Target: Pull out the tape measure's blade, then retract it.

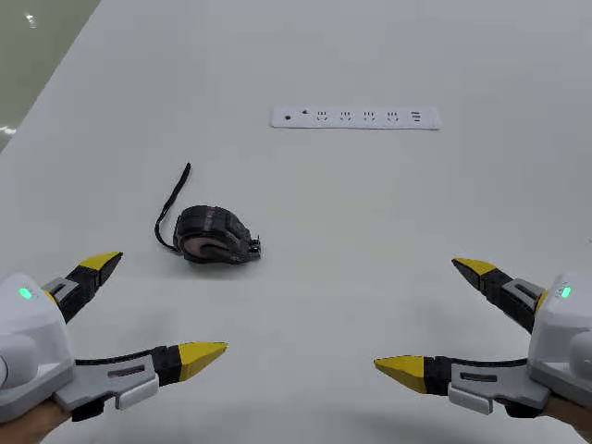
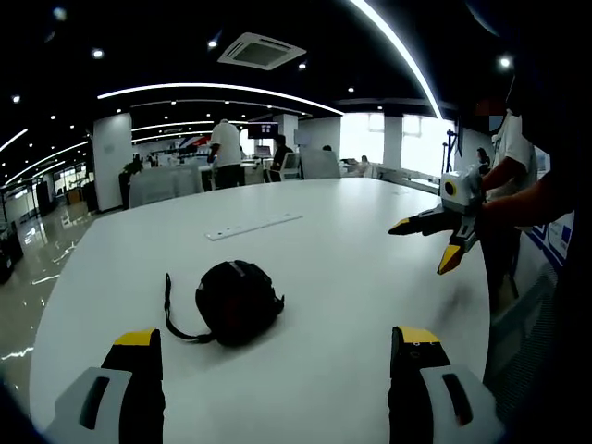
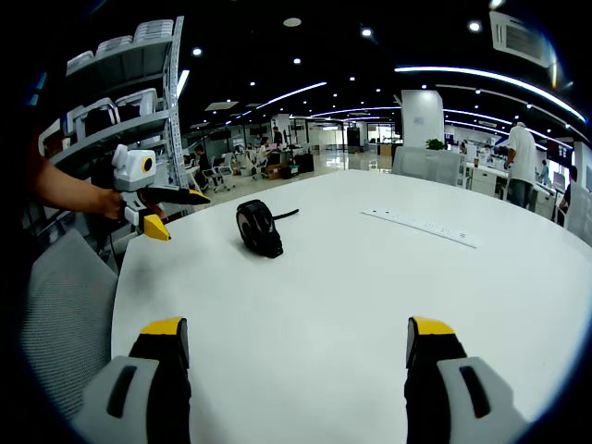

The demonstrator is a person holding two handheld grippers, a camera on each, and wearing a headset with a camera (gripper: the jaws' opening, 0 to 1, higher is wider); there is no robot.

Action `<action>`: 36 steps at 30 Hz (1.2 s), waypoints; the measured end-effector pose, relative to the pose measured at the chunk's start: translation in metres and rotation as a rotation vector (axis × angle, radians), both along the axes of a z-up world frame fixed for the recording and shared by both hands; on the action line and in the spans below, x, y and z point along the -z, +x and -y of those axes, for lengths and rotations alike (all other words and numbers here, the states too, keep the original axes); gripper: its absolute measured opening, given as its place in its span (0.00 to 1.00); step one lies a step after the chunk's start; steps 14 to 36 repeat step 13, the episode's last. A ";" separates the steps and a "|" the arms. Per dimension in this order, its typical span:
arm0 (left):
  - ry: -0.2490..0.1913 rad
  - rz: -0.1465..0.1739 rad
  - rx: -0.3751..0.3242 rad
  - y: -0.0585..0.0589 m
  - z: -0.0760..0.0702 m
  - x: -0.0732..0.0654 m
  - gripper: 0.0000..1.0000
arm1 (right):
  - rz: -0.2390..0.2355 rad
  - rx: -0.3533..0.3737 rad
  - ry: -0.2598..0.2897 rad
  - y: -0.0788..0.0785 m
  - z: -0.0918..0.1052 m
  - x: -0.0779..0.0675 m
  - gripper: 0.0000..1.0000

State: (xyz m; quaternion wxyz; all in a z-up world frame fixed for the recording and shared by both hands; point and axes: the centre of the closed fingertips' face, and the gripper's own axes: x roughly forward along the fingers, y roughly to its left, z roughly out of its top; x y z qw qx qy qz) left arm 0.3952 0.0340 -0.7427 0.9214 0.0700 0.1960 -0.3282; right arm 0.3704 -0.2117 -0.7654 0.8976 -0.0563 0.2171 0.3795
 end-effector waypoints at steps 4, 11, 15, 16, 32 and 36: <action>-0.010 0.001 0.004 0.001 0.000 -0.002 1.00 | -0.004 -0.001 -0.001 0.000 0.000 0.001 1.00; -0.001 -0.021 -0.011 0.000 -0.002 0.001 1.00 | -0.006 0.002 -0.004 0.000 0.001 0.002 1.00; -0.008 -0.010 -0.008 0.001 -0.001 -0.002 1.00 | -0.007 -0.001 -0.006 -0.001 0.001 0.002 1.00; -0.008 -0.010 -0.008 0.001 -0.001 -0.002 1.00 | -0.007 -0.001 -0.006 -0.001 0.001 0.002 1.00; -0.008 -0.010 -0.008 0.001 -0.001 -0.002 1.00 | -0.007 -0.001 -0.006 -0.001 0.001 0.002 1.00; -0.008 -0.010 -0.008 0.001 -0.001 -0.002 1.00 | -0.007 -0.001 -0.006 -0.001 0.001 0.002 1.00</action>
